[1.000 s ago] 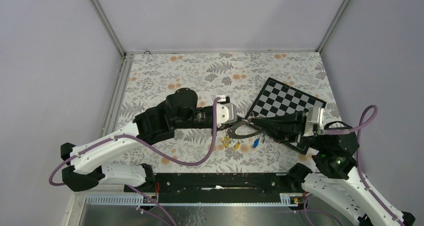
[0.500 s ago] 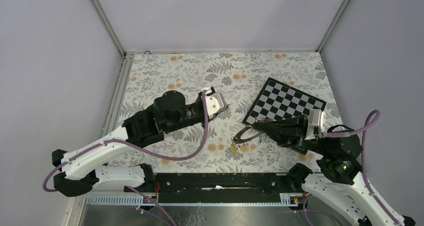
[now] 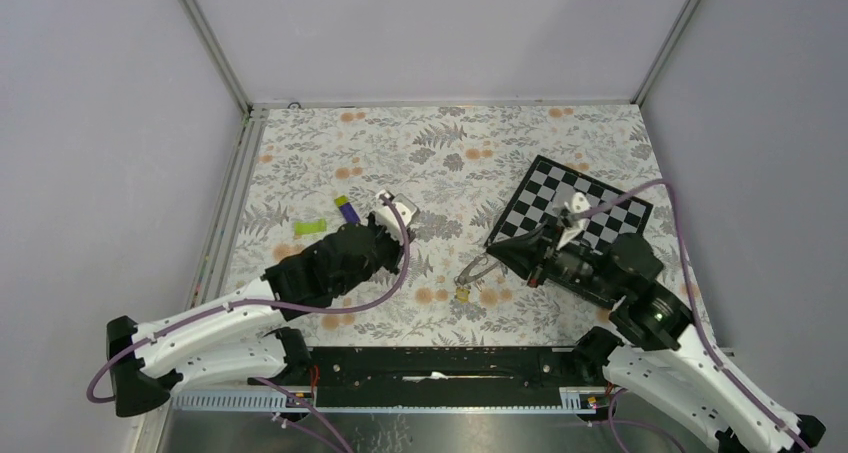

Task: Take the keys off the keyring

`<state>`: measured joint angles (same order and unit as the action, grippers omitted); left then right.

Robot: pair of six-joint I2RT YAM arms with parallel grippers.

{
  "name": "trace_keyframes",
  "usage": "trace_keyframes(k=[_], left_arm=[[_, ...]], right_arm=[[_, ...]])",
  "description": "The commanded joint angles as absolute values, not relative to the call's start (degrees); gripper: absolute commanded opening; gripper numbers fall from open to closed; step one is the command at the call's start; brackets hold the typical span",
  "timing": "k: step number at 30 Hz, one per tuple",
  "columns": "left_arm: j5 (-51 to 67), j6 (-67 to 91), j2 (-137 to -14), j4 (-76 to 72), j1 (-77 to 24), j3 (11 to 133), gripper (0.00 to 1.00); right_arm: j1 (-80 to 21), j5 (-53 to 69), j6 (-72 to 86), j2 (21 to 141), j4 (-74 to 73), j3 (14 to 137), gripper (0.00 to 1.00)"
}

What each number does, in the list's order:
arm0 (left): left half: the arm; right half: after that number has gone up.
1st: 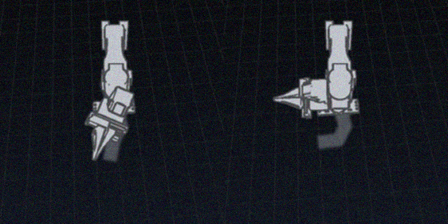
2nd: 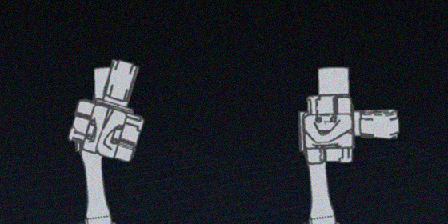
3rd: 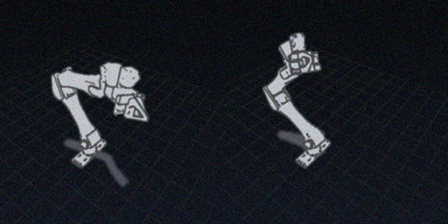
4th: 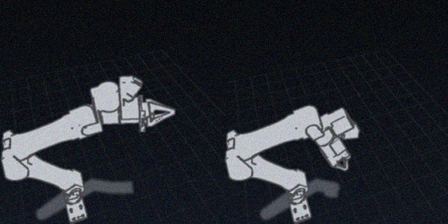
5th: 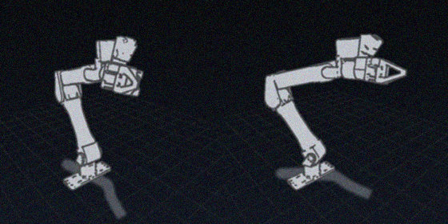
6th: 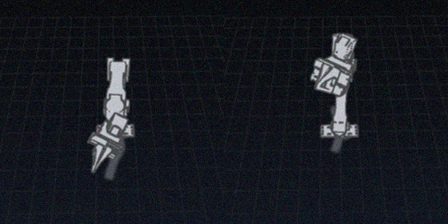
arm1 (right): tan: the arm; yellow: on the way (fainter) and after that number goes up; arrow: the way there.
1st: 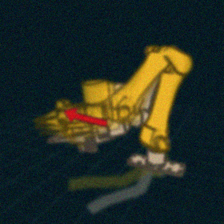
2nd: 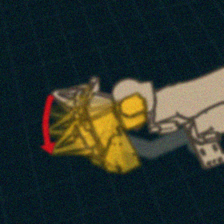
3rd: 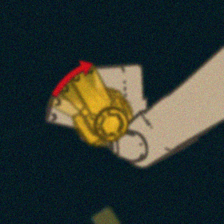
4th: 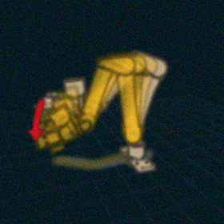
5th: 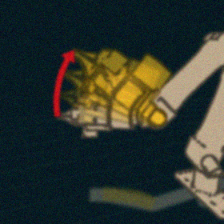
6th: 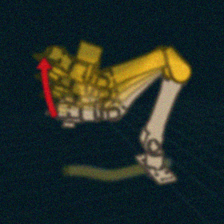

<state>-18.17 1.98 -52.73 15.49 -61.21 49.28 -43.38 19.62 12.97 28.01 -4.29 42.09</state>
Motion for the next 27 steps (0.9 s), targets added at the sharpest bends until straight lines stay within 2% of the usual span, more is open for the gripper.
trace_keyframes(k=[1, 6, 13, 19, 24, 27], left_arm=[[-22.8, 13.4, -48.7, 5.4, -61.0, 39.6, 0.00], [-20.7, 19.5, -46.6, -1.0, -61.1, 29.5, 0.00], [-17.9, 25.1, -47.8, -2.9, -61.1, 25.3, 0.00], [-22.2, 26.7, -50.0, -5.3, -61.1, 21.3, 0.00], [-27.6, 31.2, -54.6, -7.9, -61.0, 17.9, 0.00], [-28.5, 33.4, -57.9, -10.5, -61.0, 15.7, 0.00]], right_arm=[[-43.6, 21.4, 18.3, 30.7, -2.5, 39.1, 0.00], [-43.6, 27.3, 21.9, 29.3, 2.2, 34.0, 0.00], [-43.6, 36.8, 29.3, 33.3, 1.3, 31.5, 0.00], [-43.6, 21.8, 28.6, 41.8, 2.0, 28.7, 0.00], [-43.6, 9.5, 28.0, 59.7, 11.9, 26.9, 0.00], [-43.6, 6.2, 26.4, 69.9, 16.9, 29.2, 0.00]])
